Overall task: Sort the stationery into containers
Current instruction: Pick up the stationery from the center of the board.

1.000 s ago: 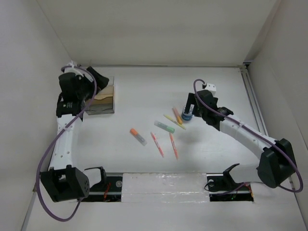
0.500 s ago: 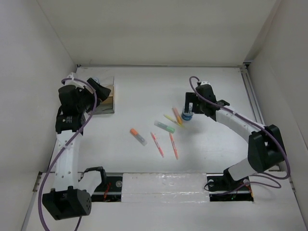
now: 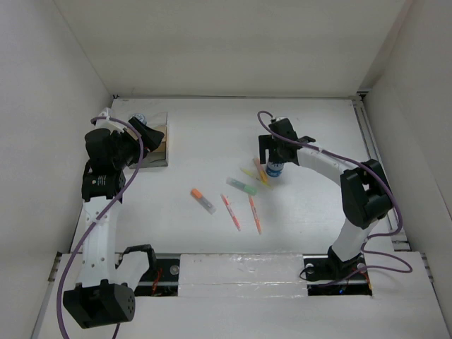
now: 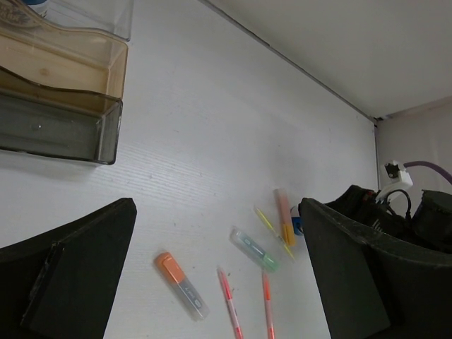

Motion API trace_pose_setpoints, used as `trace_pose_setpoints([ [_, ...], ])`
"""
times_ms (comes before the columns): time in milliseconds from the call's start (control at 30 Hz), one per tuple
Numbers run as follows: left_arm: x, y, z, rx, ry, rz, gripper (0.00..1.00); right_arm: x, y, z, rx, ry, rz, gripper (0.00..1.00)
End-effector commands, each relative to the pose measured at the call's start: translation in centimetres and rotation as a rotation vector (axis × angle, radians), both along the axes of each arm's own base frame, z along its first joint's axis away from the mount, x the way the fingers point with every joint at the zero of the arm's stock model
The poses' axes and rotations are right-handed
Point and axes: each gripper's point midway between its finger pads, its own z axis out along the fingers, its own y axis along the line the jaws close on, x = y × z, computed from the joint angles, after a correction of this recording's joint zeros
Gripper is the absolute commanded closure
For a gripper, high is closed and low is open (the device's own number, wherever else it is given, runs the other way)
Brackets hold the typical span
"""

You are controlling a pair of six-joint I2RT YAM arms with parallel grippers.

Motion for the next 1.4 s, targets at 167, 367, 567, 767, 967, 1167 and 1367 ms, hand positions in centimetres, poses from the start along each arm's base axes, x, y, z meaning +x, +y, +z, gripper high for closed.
trace_pose_setpoints([
  [167,0.1,-0.4,1.1,0.012,-0.060,-0.039,0.00,0.0,-0.6,0.9,-0.065,-0.012,-0.032,0.12],
  [367,-0.1,-0.5,1.4,0.010,-0.070,-0.048,0.00,-0.4,-1.1,0.1,-0.087,0.009,-0.051,0.12],
  [567,-0.1,-0.7,1.7,0.009,-0.079,-0.056,0.00,-0.4,-1.1,0.1,-0.087,0.009,-0.051,0.23],
  [767,-0.1,-0.7,1.7,0.009,-0.079,-0.056,0.00,-0.5,-0.8,0.1,-0.074,0.015,-0.040,0.38],
  [967,-0.1,-0.7,1.6,0.017,-0.081,-0.059,0.00,-1.1,-1.0,-0.6,-0.077,0.036,-0.034,0.86],
  [1167,-0.5,-2.4,2.0,0.020,-0.105,-0.148,0.00,-0.9,-0.6,2.7,-0.027,-0.028,-0.037,1.00],
  [1367,-1.0,-5.0,2.6,-0.007,-0.201,-0.327,0.00,-0.3,-0.4,10.8,0.026,-0.154,-0.024,1.00],
])
